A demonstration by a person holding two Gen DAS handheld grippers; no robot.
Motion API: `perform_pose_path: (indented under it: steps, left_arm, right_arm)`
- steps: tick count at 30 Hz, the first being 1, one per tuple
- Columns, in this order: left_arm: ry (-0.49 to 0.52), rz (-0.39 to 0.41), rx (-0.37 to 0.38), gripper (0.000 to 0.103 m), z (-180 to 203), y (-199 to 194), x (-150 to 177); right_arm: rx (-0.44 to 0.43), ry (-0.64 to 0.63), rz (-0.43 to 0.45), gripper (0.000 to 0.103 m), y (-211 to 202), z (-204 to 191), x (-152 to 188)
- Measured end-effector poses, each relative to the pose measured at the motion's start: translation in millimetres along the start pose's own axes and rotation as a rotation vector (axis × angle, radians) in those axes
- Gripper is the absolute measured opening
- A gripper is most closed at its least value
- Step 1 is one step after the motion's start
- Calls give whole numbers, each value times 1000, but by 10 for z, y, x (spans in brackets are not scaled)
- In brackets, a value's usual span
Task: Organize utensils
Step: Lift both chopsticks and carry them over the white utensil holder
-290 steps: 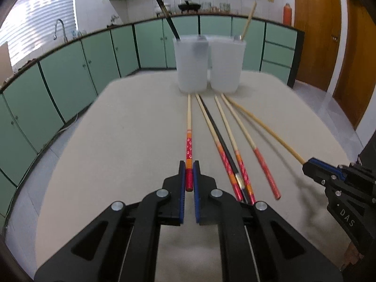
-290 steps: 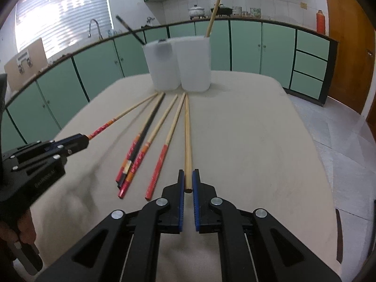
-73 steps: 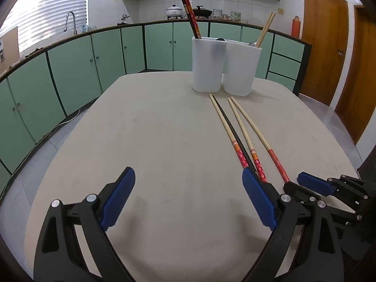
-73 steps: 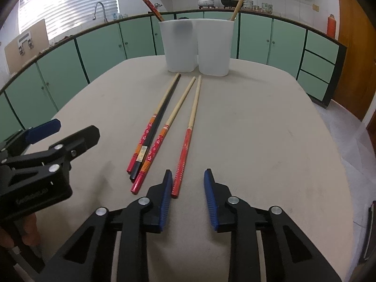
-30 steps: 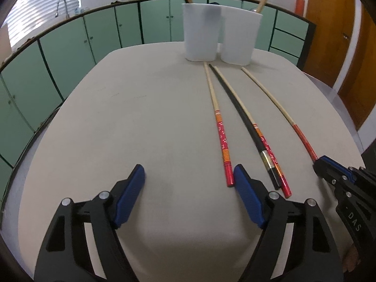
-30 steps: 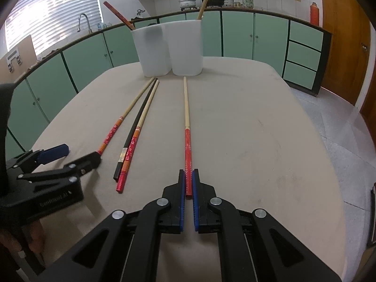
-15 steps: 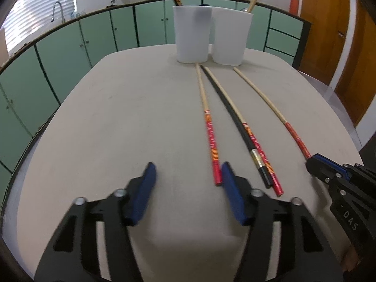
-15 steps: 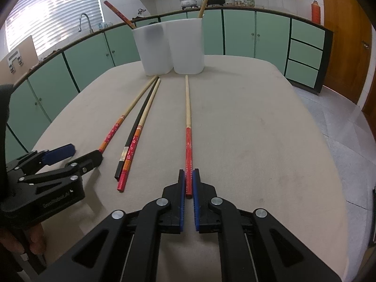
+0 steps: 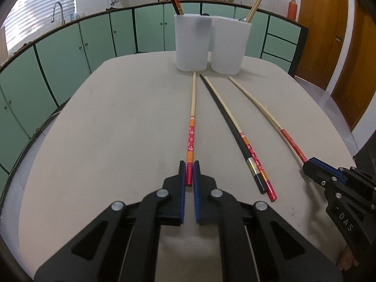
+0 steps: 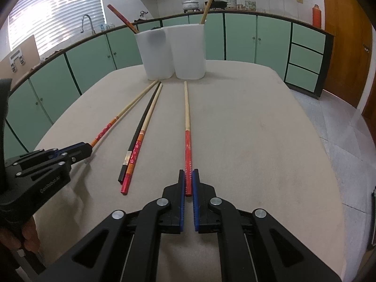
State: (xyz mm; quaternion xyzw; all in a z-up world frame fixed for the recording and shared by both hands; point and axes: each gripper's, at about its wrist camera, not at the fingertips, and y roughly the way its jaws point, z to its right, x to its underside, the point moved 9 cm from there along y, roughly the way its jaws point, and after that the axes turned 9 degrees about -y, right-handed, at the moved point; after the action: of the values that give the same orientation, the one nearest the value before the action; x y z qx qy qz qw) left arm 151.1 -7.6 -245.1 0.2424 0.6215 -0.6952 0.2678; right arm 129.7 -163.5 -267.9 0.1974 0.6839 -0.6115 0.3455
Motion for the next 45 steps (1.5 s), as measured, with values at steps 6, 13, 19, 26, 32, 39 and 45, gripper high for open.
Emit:
perform_pose_path:
  steps: [6,13,19,26,32,39,45]
  left_arm:
    - [8,48,-4,5,-9,-143,-89]
    - [1,144,3,5,-22,-468,-356]
    - [-13,218,25,5,6,-736,-633]
    - [-12,304,63,5,61,-1069,-993]
    - [-17,354,98,5,107,-1256,-1271]
    - [-27,373,124,5,140,-1311,-1537]
    - [-39,367,136,5,118,-1286,-1695]
  right_arm:
    - [1,3,22,6,-89,35,-48]
    - [8,13,78,6,-292,116,-231]
    - [14,9,137,6,-504,151,-485]
    - [5,10,202,6,-765,216,-844]
    - [-6,-4,252,6,-956,238,-1186]
    - [-44,-31,278,6,-1065,225,-1565]
    - [-57,-84,279,6,-1049,169,-1825]
